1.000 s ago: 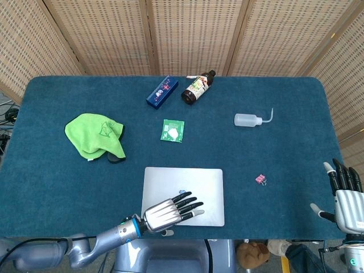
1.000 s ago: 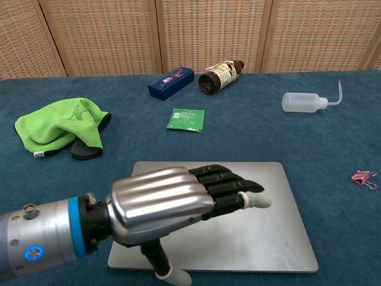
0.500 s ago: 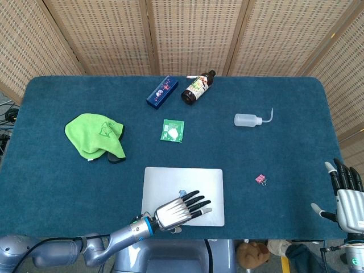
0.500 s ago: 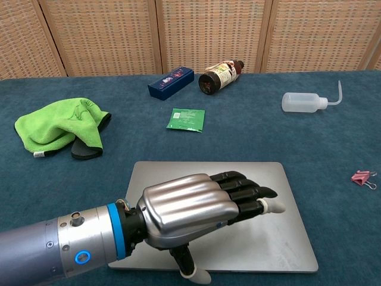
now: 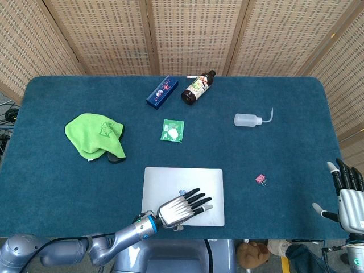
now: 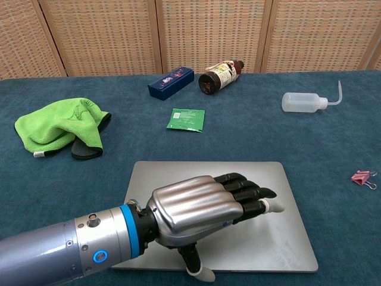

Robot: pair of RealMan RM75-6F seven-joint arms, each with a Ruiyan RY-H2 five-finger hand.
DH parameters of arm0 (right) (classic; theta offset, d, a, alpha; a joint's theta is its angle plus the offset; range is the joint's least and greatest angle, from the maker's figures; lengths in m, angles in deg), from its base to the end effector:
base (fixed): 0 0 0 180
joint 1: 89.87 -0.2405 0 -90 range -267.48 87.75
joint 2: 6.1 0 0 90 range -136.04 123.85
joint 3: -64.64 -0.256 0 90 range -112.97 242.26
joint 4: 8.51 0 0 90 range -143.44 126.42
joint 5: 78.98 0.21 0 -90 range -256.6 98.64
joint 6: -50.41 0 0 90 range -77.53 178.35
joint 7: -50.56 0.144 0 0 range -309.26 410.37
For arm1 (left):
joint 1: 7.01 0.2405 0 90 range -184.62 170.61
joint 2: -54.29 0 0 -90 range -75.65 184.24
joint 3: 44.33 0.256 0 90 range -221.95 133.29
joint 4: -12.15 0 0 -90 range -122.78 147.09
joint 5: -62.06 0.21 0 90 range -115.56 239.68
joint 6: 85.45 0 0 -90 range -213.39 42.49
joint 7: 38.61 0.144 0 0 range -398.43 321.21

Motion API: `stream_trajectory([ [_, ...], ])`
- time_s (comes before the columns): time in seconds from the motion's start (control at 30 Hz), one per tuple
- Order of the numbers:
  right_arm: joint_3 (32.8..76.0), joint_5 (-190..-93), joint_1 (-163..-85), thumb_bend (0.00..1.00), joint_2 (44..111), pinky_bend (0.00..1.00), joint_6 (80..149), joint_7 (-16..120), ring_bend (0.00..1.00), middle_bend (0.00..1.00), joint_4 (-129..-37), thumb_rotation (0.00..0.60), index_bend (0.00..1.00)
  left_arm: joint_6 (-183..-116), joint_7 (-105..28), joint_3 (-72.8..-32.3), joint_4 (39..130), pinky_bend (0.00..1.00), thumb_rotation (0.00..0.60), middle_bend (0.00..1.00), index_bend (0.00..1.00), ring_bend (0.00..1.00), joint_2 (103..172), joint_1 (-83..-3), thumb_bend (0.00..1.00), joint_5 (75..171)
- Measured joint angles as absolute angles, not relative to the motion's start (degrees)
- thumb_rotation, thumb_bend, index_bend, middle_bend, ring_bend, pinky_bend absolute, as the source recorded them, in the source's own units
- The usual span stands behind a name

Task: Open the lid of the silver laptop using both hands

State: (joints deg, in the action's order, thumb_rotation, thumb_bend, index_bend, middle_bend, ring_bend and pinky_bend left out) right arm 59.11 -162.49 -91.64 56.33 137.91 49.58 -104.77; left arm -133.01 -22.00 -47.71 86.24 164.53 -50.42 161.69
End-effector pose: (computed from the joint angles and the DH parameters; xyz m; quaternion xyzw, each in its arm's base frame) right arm -0.3086 -0.1728 0.1765 0.5506 -0.3926 0.3996 0.6189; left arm -0.0624 0.2274 -0.1467 -0.8824 -0.1802 -0.3990 0.1722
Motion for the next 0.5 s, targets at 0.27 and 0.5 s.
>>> stream_trajectory([
  [0.27,59.1,-162.4,-91.7,0.0,56.3,0.0,137.7,49.7,0.0,0.0,-104.7,0.6,0.0,-133.7,-21.6,-47.1,84.8,0.0,0.6,0.0,0.0,0.0,165.7,-51.0,0.19,160.1],
  [0.5,59.0,-162.1,-91.7,0.0,56.2,0.0,137.5,50.2,0.0,0.0,-104.7,0.6,0.0,-134.6,-20.8,-46.3,84.3,0.0,0.6,0.0,0.0,0.0,165.8,-51.3,0.36,159.5],
])
